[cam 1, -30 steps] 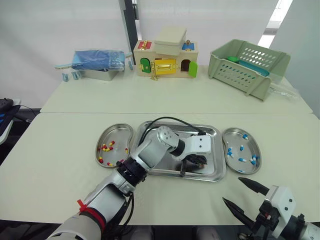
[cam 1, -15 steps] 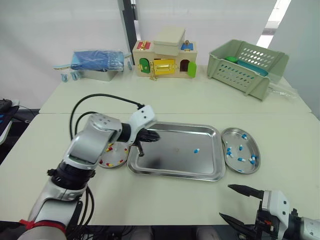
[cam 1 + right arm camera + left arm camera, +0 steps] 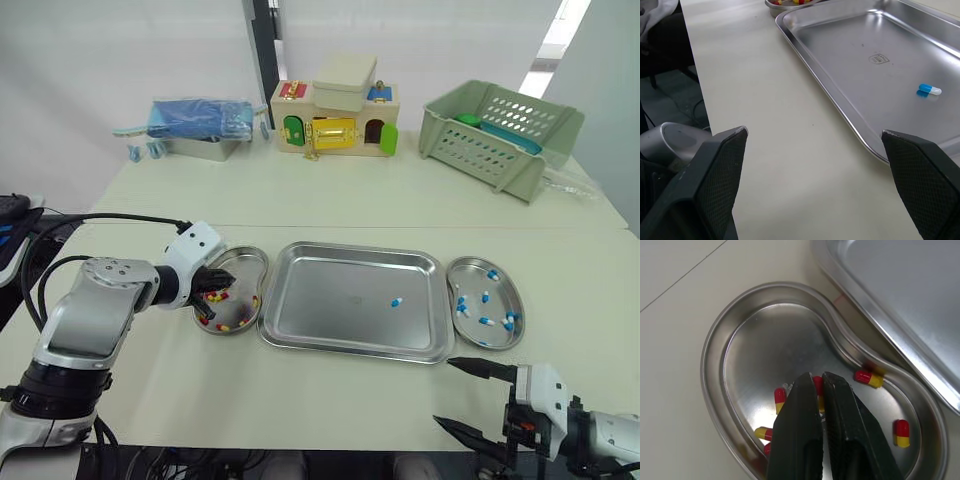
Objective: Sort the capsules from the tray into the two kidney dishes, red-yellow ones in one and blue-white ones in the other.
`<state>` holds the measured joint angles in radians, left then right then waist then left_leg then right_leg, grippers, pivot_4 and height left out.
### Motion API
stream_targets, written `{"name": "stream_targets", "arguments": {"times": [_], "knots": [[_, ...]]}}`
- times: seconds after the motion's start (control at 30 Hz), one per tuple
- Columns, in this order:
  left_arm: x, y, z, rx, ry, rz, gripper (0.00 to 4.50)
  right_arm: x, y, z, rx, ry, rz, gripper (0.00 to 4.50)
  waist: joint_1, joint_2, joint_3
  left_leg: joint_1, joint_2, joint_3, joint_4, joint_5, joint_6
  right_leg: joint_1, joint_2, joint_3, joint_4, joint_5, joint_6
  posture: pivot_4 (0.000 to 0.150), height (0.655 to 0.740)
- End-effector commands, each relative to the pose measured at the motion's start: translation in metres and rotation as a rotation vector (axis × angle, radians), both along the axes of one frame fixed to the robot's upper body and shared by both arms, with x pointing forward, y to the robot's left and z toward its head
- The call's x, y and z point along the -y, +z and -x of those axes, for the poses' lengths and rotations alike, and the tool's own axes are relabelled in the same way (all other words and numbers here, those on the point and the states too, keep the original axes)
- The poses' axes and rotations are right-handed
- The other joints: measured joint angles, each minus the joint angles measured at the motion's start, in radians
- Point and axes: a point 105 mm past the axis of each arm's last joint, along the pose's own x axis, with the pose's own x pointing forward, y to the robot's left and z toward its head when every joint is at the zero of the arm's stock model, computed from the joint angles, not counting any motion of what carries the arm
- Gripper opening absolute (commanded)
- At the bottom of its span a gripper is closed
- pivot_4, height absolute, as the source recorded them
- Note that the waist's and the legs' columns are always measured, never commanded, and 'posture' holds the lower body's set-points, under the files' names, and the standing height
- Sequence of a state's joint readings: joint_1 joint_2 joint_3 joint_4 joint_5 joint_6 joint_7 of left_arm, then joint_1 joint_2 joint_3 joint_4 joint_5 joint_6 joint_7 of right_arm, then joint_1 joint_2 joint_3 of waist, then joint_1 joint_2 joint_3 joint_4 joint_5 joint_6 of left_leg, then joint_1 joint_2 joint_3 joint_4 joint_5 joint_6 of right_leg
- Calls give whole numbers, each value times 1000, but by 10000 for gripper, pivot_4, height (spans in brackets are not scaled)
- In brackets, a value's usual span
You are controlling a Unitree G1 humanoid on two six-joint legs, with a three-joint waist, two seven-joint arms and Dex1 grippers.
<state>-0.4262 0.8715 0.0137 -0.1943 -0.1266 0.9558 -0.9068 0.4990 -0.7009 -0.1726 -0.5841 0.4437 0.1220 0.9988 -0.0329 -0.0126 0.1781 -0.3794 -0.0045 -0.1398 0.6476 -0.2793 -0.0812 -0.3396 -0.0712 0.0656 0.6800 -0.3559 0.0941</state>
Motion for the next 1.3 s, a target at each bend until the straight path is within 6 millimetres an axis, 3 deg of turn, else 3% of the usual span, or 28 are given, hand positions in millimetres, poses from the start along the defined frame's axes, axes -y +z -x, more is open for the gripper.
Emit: {"name": "stream_targets", "arguments": {"times": [0.03, 0.07, 0.5, 0.7, 0.87, 1.07, 1.17, 1.3], "knots": [[-7, 14, -3, 61, 25, 1, 173, -5, 6, -1, 15, 18, -9, 45000, 0, 0, 0, 0, 0, 0, 0, 0, 0, 0, 0, 0, 0, 0, 0, 1500, 7400], [-8, 15, -4, 67, 28, 6, 5828, -5, 7, -1, 14, 18, -10, 45000, 0, 0, 0, 0, 0, 0, 0, 0, 0, 0, 0, 0, 0, 0, 0, 1500, 7400], [-9, 27, 7, 47, -11, 134, 44919, -3, 7, -3, 10, -2, -17, 45000, -1, 0, 0, 0, 0, 0, 0, 0, 0, -1, 0, 0, 0, 0, 0, 1500, 7400], [-17, 42, 25, 68, -71, 242, 44919, 6, 8, -2, 6, -26, -5, 45000, -4, 0, 0, 0, 0, 0, 0, 0, 0, -1, 0, 0, 1, 0, 0, 1500, 7400], [-46, 45, 67, 49, -91, 266, 44919, 37, 15, 0, -26, -112, 30, 45000, -11, 0, 0, 0, 1, 3, -2, 0, 0, -2, 0, 2, 0, 0, 0, 1500, 7400], [-70, 25, 105, -20, -46, 177, 44919, 77, 17, 2, -120, -190, 95, 45000, -10, -1, 0, 2, 1, 4, -2, 0, 0, 0, 0, 3, 0, 0, 0, 1500, 7400], [-85, 8, 123, -54, -22, 112, 44919, 109, 18, -1, -189, -276, 94, 45000, -6, -2, 1, 5, 1, 4, -2, 0, 0, 3, 0, 3, -1, 0, 0, 1500, 7400], [-89, 1, 136, -43, 19, 134, 44919, 137, 18, -9, -201, -328, 130, 45000, -1, -3, 1, 5, 1, 5, -3, -1, 0, 3, 0, 3, -1, 0, -1, 1500, 7400]]}}
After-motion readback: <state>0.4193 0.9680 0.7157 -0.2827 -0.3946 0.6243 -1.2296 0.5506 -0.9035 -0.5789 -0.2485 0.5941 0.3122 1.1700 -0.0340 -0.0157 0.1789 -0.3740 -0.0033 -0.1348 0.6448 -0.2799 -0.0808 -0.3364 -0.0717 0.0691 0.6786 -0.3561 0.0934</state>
